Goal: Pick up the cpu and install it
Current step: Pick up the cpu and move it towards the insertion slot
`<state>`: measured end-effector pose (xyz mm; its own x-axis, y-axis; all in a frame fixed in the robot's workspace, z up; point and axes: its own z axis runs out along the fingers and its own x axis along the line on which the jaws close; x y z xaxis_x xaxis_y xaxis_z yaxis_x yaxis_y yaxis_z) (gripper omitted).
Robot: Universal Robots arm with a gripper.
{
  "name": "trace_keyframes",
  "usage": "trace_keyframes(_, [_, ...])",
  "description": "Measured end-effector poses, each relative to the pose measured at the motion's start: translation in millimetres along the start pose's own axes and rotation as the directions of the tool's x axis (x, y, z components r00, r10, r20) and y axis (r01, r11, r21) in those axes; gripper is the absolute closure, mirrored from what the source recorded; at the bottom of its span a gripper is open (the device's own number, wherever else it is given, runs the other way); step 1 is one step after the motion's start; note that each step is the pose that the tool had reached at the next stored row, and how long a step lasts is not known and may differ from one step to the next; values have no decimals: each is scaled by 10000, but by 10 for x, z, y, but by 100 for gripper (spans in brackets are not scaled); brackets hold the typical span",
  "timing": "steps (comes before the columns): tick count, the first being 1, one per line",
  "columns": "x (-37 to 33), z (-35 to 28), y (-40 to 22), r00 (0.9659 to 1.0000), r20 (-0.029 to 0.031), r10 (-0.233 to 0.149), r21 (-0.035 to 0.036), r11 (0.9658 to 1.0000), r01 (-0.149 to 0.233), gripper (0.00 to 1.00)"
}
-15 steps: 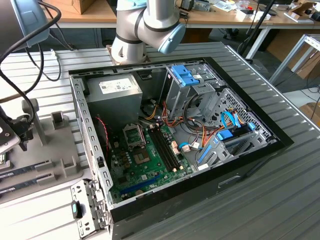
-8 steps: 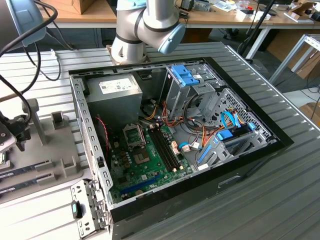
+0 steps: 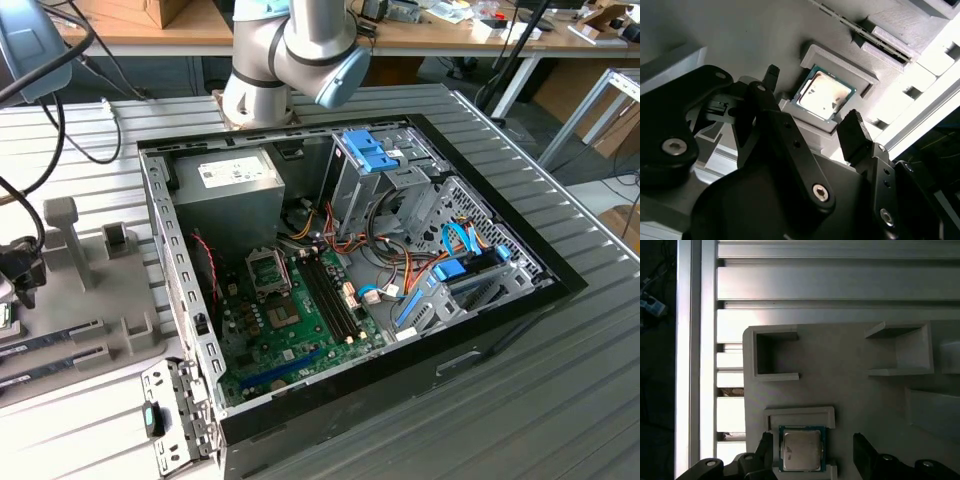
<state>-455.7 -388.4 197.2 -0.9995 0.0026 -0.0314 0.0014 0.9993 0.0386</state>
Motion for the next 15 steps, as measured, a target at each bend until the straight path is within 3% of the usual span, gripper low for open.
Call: trace_keyframes(15, [29,79,-31,9992,-16,-396,37,9992,396,26])
